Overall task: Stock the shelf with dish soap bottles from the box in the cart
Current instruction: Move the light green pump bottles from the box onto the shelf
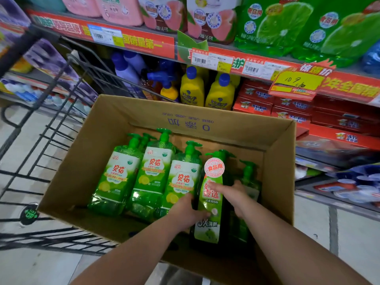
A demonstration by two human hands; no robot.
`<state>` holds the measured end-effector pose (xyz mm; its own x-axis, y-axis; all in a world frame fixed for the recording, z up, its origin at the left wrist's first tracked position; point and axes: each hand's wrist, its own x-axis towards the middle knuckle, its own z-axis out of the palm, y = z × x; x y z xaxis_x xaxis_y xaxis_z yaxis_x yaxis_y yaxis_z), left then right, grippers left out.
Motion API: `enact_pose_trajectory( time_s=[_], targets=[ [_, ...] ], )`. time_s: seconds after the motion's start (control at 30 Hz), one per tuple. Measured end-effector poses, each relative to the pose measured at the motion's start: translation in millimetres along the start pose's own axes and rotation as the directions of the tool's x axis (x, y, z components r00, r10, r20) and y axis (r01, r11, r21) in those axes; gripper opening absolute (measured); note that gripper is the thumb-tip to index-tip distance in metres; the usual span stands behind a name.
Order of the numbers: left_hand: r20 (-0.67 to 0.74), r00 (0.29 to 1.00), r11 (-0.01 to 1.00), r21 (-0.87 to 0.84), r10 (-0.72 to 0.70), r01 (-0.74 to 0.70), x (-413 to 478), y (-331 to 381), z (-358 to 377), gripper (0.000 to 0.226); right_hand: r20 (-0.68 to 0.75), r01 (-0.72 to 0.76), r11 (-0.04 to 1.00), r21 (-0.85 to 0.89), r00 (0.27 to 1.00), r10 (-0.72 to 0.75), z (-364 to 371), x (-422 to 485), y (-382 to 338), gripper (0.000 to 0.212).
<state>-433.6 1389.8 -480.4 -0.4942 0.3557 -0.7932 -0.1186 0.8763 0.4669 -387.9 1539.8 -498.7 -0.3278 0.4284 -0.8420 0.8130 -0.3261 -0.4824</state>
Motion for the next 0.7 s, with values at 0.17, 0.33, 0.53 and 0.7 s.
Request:
enact_pose_trajectory(
  time_s=[0.17, 0.33, 0.53, 0.7],
  targets=[
    [0.004, 1.0, 0.999, -0.05, -0.012, 0.012, 0, -1, -1, 0.075, -0.048, 0.095, 0.993, 0.068, 0.995, -0.092, 3, -10, 7, 0.083],
    [0.056, 0.998, 0.983, -0.185, 0.019, -0.008, -9, 2, -10, 0.07, -0.077, 0.242, 0.97, 0.005, 0.967, -0.241, -6, -29, -2, 0.077],
    [0.088, 0.989, 0.901, -0.429, 0.119, -0.07, -36, 23, -28, 0.093, -0.035, 0.361, 0.931, 0.057, 0.932, -0.36, -28, -67, -44, 0.069],
    [0.007, 0.967, 0.841, -0.494, 0.256, -0.219, -62, 53, -51, 0.094, -0.03, 0.425, 0.897, 0.122, 0.905, -0.425, -48, -105, -78, 0.076]
  ],
)
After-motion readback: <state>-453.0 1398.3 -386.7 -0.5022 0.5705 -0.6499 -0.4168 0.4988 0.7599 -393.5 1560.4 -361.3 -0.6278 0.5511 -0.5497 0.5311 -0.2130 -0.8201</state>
